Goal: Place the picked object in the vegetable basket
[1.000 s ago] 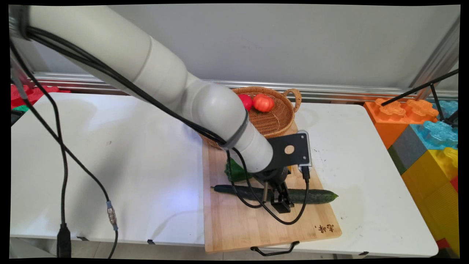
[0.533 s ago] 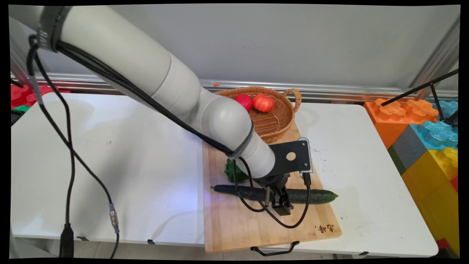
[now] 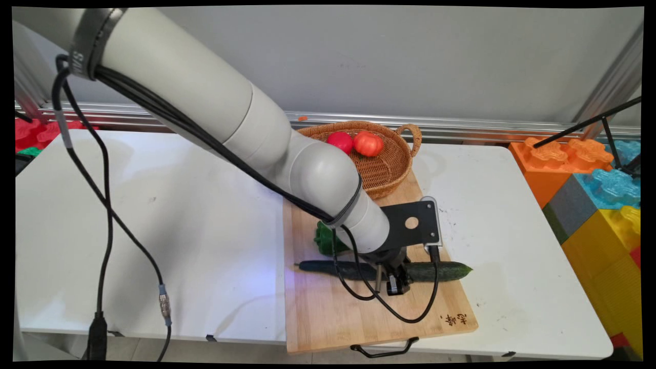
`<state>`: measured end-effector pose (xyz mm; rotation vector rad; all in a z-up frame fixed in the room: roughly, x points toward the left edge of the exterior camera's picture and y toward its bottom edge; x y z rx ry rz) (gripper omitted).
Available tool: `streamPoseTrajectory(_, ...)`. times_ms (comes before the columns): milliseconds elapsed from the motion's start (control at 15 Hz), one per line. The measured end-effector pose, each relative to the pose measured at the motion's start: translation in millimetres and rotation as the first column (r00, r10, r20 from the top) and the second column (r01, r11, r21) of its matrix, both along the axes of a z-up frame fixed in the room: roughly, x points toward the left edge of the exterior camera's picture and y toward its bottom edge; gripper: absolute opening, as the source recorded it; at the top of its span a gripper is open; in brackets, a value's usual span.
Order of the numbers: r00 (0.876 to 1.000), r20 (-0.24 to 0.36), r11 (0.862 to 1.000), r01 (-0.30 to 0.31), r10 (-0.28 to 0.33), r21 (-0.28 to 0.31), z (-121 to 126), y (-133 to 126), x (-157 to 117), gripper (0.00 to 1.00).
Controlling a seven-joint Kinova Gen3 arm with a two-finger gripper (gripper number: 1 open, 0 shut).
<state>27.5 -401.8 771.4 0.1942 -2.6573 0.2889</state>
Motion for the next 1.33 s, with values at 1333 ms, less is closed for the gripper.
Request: streamPoseTrajectory(1333, 1.000, 0.008, 0.986, 0.015, -0.014, -0.169, 171, -67, 47, 0.00)
